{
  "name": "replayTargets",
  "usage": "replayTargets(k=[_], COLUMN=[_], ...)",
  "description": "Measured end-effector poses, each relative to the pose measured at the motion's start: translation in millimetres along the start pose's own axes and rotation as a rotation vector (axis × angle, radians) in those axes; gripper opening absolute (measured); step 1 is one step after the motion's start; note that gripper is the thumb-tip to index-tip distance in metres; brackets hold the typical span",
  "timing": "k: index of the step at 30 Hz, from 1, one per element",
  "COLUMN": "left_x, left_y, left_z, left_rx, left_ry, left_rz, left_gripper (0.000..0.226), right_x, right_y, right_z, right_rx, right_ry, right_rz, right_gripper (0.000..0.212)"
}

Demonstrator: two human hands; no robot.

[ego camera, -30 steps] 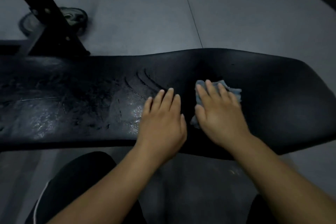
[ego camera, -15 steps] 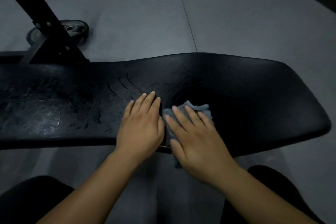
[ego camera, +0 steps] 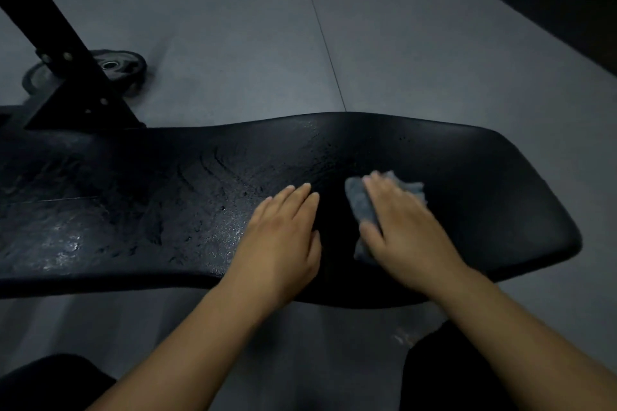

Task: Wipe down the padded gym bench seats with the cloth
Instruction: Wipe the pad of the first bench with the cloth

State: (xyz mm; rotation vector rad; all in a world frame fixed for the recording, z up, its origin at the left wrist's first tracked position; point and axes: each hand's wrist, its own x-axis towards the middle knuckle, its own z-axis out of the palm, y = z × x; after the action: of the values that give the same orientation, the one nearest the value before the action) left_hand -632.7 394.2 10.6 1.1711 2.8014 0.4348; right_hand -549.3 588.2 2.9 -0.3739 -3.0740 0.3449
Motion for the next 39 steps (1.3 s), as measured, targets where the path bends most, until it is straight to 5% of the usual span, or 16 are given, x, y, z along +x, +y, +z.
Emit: replayTargets(k=[3, 8, 13, 18, 23, 28, 34, 39], left_x=[19, 20, 21, 28, 60, 58, 60, 59], left_y=[4, 0, 5, -2, -21, -20, -19, -20], left_z=[-1, 5, 8, 5, 3, 6, 7, 7], left_rx=[0.005, 0.019, 0.044, 0.018, 0.104, 0.115, 0.113, 0.071], left_ry=[0.013, 0.013, 0.063, 0.023, 0.015, 0.035, 0.042, 0.073], left_rz=[-0.004, -0.046, -0.072, -0.068, -0.059, -0.061, -0.062, -0.068], left_gripper=[0.063, 0.075, 0.068, 0.072, 0.069, 0.079, 0.075, 0.073], right_x=[45, 1, 77, 45, 107, 77, 143, 114], right_y=[-19, -27, -3, -27, -5, -16, 14, -19], right_z=[3, 3, 1, 3, 2, 0, -6, 1], right_rx=[-0.035, 0.004, -0.054, -0.027, -0.109, -0.044, -0.104, -0.074], right_ry=[0.027, -0.010, 0.085, -0.025, 0.030, -0.049, -0.011, -0.031], right_rz=[0.105, -0.205, 0.059, -0.238, 0.038, -0.217, 0.112, -0.201], right_gripper=[0.064, 0.065, 0.060, 0.073, 0.058, 0.066, 0.075, 0.076])
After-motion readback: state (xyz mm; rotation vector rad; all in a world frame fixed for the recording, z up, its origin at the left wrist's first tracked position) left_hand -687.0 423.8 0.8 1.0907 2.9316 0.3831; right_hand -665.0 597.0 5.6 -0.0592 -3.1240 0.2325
